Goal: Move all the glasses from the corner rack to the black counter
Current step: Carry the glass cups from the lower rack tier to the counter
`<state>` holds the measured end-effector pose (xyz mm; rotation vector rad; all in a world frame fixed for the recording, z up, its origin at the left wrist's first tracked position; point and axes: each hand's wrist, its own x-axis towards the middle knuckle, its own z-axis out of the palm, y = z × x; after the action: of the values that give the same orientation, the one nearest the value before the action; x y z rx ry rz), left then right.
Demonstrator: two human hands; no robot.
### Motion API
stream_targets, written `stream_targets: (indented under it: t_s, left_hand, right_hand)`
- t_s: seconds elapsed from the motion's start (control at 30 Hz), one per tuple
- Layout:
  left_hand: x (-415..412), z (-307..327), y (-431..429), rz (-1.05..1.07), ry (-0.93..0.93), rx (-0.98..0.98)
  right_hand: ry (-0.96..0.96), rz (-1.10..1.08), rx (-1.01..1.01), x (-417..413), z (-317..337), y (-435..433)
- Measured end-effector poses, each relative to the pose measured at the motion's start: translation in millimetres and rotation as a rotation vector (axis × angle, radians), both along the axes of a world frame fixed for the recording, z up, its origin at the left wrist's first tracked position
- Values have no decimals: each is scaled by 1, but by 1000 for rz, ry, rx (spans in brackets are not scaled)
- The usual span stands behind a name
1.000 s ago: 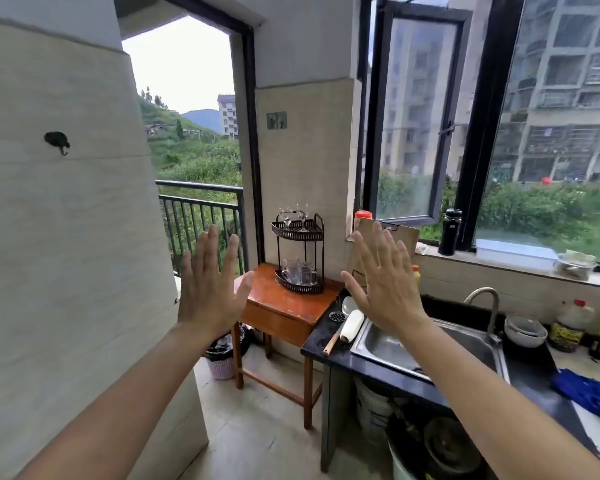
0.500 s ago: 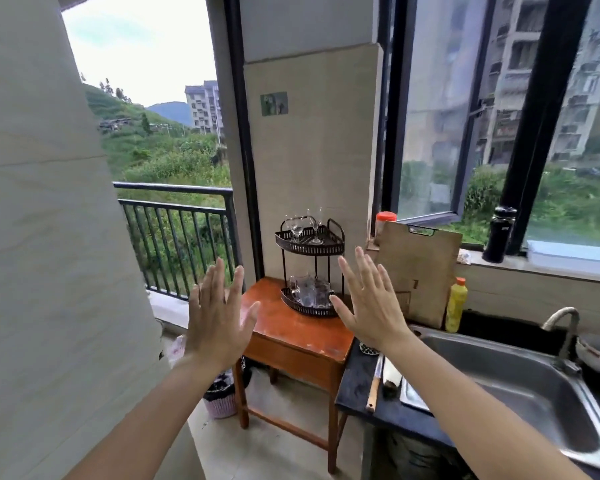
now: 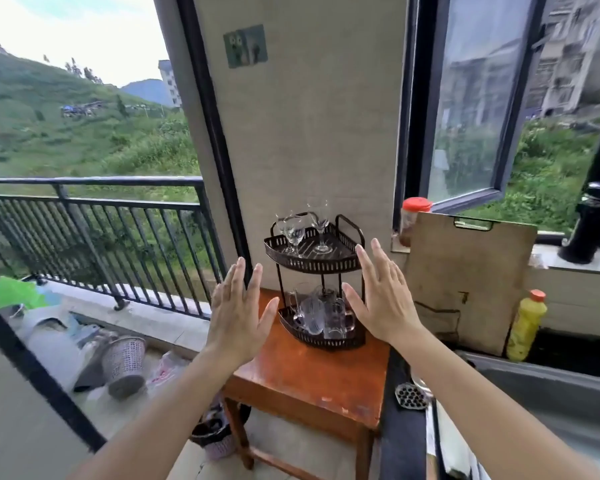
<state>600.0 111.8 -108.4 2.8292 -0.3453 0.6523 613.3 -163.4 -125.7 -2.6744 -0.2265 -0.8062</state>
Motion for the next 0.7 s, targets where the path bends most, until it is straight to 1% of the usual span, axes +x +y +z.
stream_targets:
  t_s: [0.1,0.2,0.3,0.37,0.47,0.53,0.63,0.7]
  left_hand:
    - [67,-13,-6,10,56,3]
    - [114,-40,-11,13,122,3]
    - [146,-84,-13,14,225,-8]
    - [159,-115,-16,0,332,-21]
    - [180,-154,-21,-49,525,-105]
    - [196,-173,-23,-79,612,-169]
    - [227,-195,-25,-127,708,-215]
    - [247,-206,-28,-146,755,-250]
  right_hand:
    - [24,-17,45,59,-14,-7]
    - [29,-28,71,97,-40,-9]
    - [24,-47,126,116,-84,-3]
    - [61,-77,154,121,-121,3]
    - [202,-118,161,121,-171,15]
    - [326,-140,160,122,-193,21]
    - [521,-147,188,134,-205,25]
    - [613,-158,206,149,-206,27]
